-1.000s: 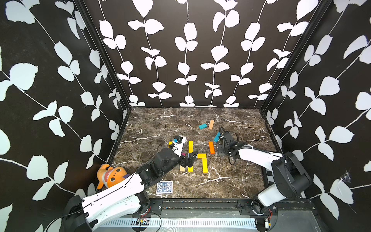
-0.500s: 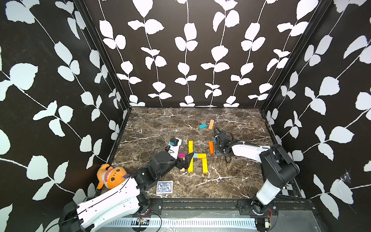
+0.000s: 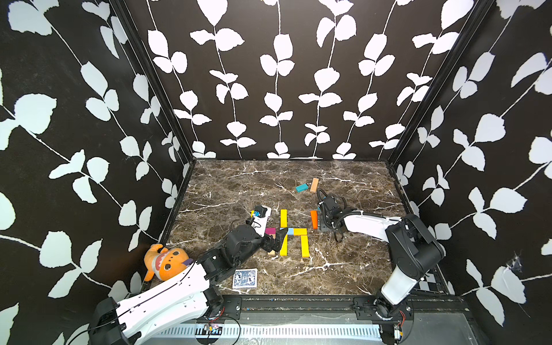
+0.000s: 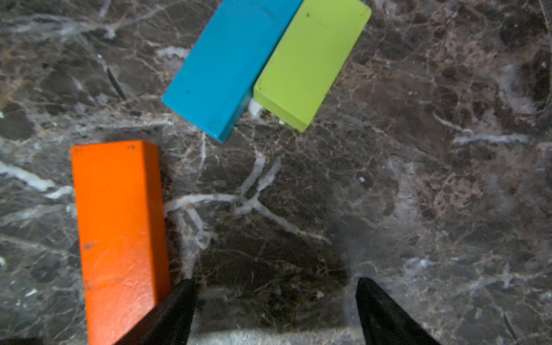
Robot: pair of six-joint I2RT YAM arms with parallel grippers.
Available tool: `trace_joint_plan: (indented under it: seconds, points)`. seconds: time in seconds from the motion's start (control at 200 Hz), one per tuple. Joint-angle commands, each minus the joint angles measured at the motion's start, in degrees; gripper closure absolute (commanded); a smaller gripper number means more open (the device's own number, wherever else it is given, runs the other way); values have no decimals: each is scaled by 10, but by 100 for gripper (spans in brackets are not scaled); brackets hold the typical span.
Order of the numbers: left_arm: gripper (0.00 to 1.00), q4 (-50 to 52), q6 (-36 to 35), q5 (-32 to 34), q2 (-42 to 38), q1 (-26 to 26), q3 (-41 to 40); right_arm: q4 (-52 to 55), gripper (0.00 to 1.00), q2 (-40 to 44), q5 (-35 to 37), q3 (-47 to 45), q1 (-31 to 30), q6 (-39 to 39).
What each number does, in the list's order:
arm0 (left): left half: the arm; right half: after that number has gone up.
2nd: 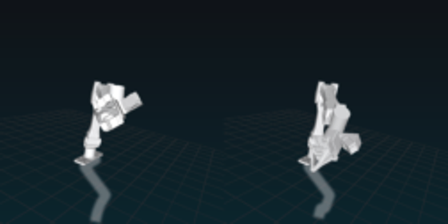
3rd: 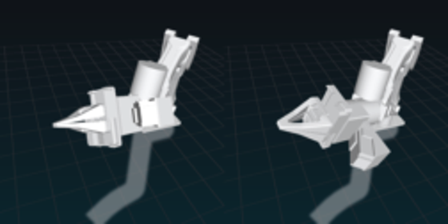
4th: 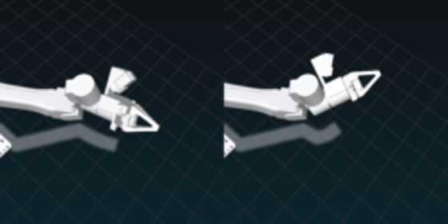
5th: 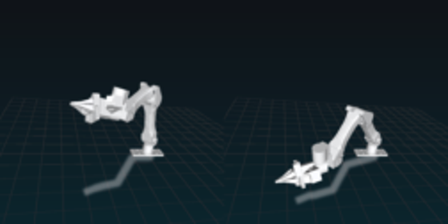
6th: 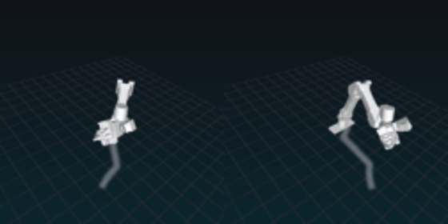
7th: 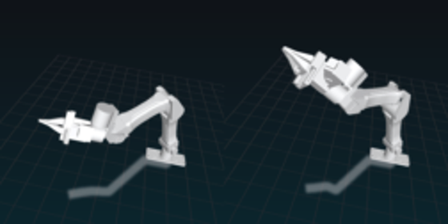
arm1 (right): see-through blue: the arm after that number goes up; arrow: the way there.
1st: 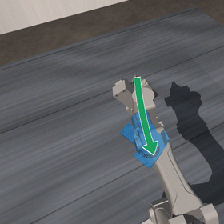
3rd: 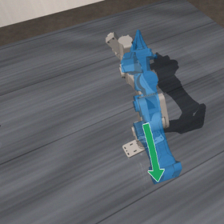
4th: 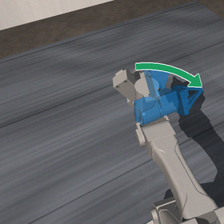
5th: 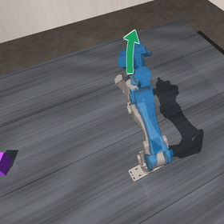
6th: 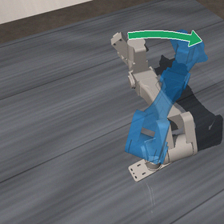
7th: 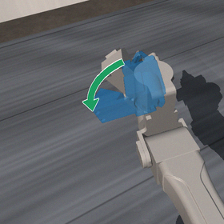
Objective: Assemble the letter h with building blocks
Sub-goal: Place the building block at the center of the board, then pick up the building block from the center of the board.
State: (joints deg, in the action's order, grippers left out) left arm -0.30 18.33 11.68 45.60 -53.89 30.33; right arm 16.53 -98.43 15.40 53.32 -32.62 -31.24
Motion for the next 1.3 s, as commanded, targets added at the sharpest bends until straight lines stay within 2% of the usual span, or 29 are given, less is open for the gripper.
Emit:
trace_joint_plan:
  seconds: [0.0, 0.31, 0.48, 0.69, 0.8, 0.95, 1.115, 1.295]
  points:
    - [1, -1, -7, 7, 2, 0, 0, 11, 16, -14, -3, 11, -4, 2]
    - [1, -7, -8, 9, 11, 0, -2, -9, 16, -14, -12, 2, -4, 4]
    - [1, -6, -7, 7, 18, 0, 0, 4, 15, -12, 7, 2, -3, -7]
    - [1, 7, -8, 15, 28, 0, 10, 20, 13, 58, 44, 16, -1, 13]
    - [1, 7, -7, 18, 28, 0, 9, 6, 12, 84, 5, 49, -1, 52]
    - [1, 3, -3, 21, 20, 0, 3, 26, 11, 23, -42, 137, -1, 64]
    - [1, 18, -1, 19, 10, 1, 3, 84, 12, -56, -58, 236, 3, 15]
    - [1, 29, 1, 23, -6, 1, -4, 49, 16, -44, -41, 203, 27, -77]
